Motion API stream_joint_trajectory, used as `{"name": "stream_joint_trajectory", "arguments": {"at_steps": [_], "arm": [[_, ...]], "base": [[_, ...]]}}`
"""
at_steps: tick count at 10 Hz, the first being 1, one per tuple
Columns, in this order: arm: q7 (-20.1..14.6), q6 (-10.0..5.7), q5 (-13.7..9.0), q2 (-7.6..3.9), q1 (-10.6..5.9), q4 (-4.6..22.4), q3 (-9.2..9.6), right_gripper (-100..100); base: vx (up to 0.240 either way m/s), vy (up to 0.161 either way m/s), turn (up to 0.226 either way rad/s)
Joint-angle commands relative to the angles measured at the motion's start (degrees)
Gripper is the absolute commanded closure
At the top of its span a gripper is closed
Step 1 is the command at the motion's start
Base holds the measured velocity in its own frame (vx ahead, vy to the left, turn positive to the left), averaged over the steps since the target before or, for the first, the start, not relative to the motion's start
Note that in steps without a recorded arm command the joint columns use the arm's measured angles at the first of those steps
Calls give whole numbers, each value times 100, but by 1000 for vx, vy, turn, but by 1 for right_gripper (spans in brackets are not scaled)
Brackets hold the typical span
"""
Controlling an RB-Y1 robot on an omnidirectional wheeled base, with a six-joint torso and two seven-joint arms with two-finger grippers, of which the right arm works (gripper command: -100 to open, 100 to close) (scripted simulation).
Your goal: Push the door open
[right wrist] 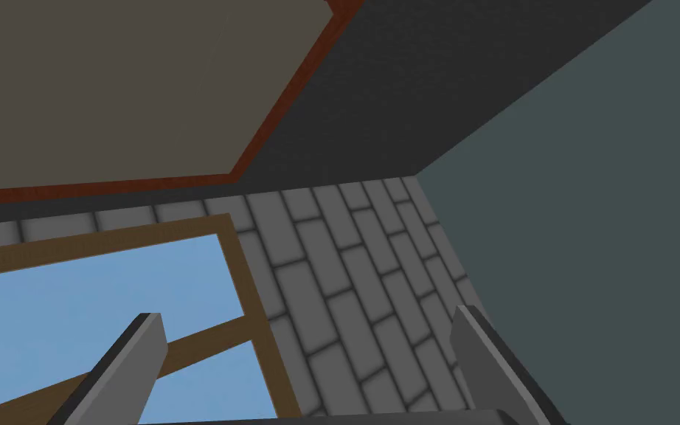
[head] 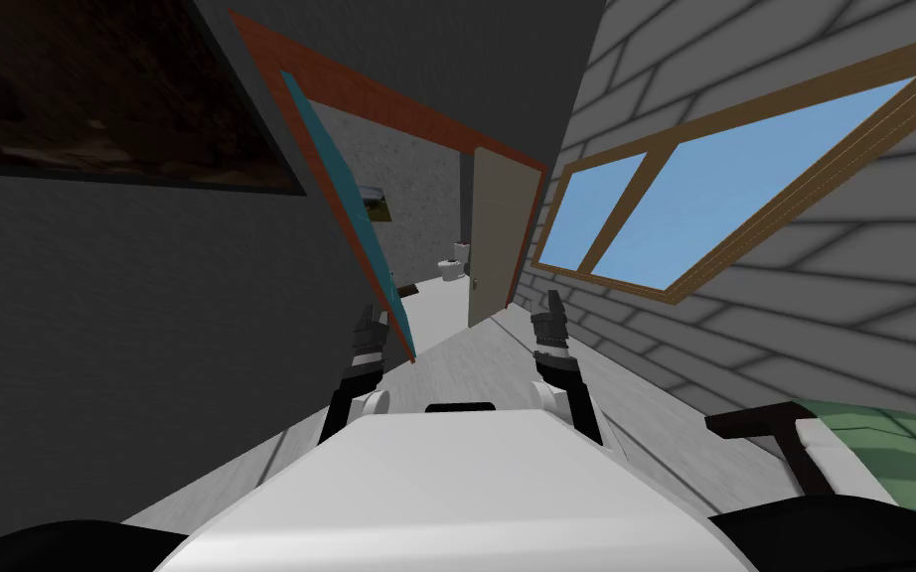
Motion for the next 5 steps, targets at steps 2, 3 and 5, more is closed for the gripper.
{"name": "stream_joint_trajectory", "arguments": {"at_steps": [2, 3, 5], "arm": [[-19, -62, -2, -71, -123, 306, 45, -100], [-28, -91, -3, -101, -180, 450, 66, -100], [-46, -150, -6, -153, -299, 746, 110, -100]], "base": [[104, -31, 42], [168, -78, 34], [156, -68, 51]]}}
